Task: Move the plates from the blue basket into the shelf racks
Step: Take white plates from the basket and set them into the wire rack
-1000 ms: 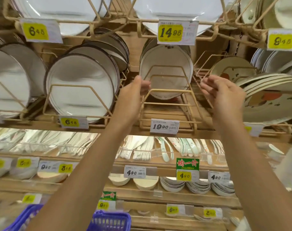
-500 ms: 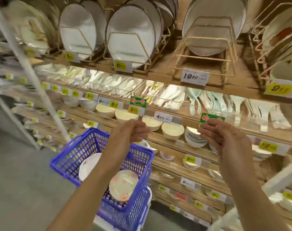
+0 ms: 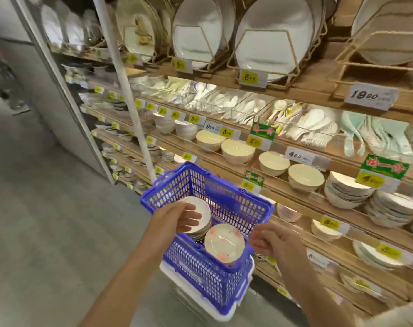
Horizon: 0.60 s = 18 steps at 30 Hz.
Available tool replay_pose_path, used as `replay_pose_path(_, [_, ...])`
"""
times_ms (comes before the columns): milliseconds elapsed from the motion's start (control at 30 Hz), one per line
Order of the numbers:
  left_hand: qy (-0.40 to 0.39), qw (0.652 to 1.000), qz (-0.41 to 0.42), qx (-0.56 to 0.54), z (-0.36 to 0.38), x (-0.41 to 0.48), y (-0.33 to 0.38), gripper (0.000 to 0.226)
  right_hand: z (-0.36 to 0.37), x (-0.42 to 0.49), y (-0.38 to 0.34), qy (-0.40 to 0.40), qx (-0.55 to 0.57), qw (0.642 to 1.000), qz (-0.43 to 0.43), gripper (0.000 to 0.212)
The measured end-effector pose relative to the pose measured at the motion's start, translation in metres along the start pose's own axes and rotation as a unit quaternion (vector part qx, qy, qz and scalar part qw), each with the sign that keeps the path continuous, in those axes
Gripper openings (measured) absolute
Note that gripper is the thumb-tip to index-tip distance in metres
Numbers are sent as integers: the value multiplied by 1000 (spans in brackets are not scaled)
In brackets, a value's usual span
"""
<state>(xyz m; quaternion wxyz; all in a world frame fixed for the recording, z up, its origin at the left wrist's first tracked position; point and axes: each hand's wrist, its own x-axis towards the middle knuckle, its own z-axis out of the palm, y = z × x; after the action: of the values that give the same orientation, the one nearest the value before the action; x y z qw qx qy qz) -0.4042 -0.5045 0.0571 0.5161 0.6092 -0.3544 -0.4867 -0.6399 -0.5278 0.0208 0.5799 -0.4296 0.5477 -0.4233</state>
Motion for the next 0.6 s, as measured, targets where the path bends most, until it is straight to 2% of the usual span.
replay_pose_path(233, [-32, 997, -28, 61, -96, 41, -13, 30, 70, 27, 32, 28, -74, 994, 75, 22])
replay_pose_path(400, [-19, 996, -64, 64, -172, 73, -36, 29, 132, 54, 57, 43, -107, 987, 113, 22])
replay_pose_path(600, [-24, 992, -102, 77, -199, 118, -56, 27, 171, 81, 70, 46, -121, 981, 143, 22])
